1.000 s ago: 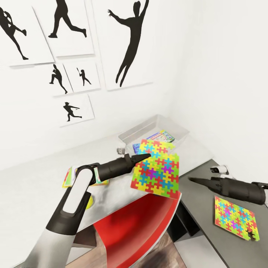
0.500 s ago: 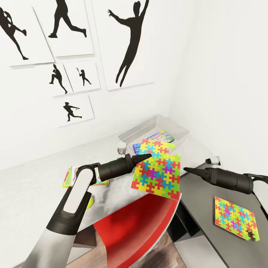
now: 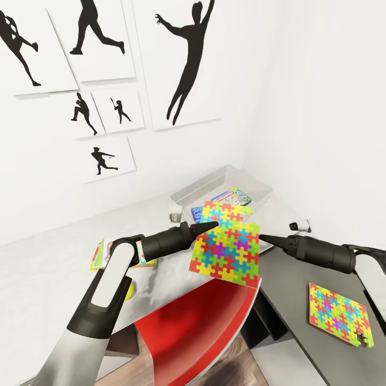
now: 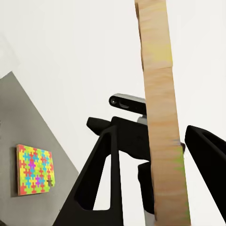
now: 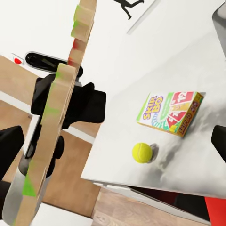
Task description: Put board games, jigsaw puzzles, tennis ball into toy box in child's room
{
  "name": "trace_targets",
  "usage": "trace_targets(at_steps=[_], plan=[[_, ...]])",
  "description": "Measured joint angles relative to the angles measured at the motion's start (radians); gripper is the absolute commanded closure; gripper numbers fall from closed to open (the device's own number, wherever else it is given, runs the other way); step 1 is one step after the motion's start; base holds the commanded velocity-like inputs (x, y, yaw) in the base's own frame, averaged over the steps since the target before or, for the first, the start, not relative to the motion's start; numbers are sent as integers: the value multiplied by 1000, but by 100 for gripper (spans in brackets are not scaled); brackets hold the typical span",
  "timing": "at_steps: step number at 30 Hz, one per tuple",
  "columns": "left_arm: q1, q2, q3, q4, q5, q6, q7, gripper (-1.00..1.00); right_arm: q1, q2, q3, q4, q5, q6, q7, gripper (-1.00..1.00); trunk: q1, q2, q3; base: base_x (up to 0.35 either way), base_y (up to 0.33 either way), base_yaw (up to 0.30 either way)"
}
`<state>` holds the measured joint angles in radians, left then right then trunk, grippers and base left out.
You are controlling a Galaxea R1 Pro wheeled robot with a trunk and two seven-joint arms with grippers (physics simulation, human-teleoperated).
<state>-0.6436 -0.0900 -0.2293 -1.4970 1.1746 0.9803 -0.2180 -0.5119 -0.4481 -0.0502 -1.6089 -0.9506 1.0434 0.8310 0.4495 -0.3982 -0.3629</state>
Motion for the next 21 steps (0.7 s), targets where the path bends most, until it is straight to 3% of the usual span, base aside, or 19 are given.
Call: trace_targets(at_steps=[13, 21], plan=[[0, 0, 1, 3, -40, -22, 4, 100, -2, 15, 9, -5, 2, 0, -2, -100, 0, 0, 0, 0, 0, 0], [0, -1, -1, 3, -45, -33, 5, 100, -28, 81, 46, -5, 6, 0, -42, -100, 0, 0, 0, 0, 0, 0]])
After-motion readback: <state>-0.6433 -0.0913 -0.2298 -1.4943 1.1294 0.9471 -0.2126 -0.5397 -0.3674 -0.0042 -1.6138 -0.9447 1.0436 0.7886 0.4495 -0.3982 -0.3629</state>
